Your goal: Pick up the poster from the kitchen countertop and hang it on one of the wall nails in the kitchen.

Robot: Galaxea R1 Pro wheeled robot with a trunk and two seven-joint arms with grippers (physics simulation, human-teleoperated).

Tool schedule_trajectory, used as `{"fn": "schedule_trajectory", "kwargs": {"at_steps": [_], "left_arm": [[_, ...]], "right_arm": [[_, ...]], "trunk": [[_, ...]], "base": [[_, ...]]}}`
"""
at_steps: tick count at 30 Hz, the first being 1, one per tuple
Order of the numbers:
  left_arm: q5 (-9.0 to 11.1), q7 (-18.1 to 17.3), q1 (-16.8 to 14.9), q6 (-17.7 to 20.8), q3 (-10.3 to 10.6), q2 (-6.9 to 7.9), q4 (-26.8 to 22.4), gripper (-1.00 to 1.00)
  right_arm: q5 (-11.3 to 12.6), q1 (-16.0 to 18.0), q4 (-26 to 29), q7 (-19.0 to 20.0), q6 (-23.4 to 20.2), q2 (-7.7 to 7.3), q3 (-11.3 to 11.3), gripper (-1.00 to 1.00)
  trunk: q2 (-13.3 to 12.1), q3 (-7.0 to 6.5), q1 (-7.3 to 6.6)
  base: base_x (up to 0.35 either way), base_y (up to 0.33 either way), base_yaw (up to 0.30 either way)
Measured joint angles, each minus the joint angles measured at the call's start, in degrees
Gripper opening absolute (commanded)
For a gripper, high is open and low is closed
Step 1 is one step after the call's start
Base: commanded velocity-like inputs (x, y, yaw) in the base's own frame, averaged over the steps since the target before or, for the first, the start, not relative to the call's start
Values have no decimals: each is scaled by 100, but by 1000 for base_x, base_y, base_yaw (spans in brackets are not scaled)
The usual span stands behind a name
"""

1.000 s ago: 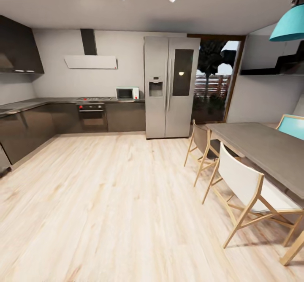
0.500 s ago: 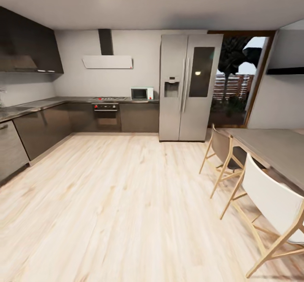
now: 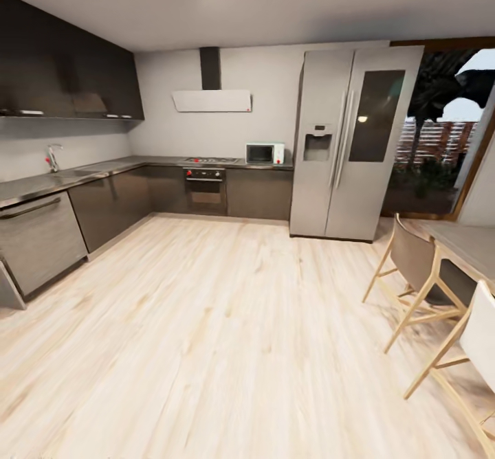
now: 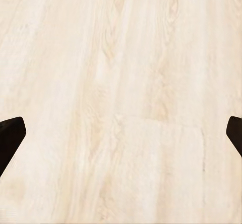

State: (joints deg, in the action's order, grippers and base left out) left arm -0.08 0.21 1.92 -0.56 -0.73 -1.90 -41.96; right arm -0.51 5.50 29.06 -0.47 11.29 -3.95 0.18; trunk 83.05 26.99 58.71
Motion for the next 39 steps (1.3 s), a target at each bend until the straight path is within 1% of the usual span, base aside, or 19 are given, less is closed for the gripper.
{"fn": "schedule_trajectory", "kwargs": {"at_steps": [7, 15, 23, 30, 35, 39], "left_arm": [[0, 2, 0, 0, -2, 0, 0, 100], [0, 12, 0, 0, -4, 0, 8, 100], [7, -15, 0, 0, 1, 0, 12, 100], [20, -19, 0, -7, 8, -4, 179, 100], [17, -8, 0, -1, 8, -9, 200, 100], [19, 0, 0, 0, 7, -14, 204, 100]], "right_arm": [[-4, 1, -135, 1, 5, 0, 5, 100], [-4, 1, -168, 18, 2, 3, 6, 100], [10, 1, -156, 10, 4, 14, 4, 100], [31, 1, -113, 26, 12, 53, -7, 100], [42, 1, -120, 14, 14, 64, -11, 100], [16, 1, -134, 25, 0, 68, 5, 100]], "trunk": [[0, 7, 1], [0, 38, 2], [0, 43, 2], [0, 43, 2], [0, 43, 2], [0, 43, -1]], "base": [[33, 0, 273], [1, 0, 140], [0, 0, 273], [0, 0, 288], [6, 0, 289], [219, 0, 209]]}}
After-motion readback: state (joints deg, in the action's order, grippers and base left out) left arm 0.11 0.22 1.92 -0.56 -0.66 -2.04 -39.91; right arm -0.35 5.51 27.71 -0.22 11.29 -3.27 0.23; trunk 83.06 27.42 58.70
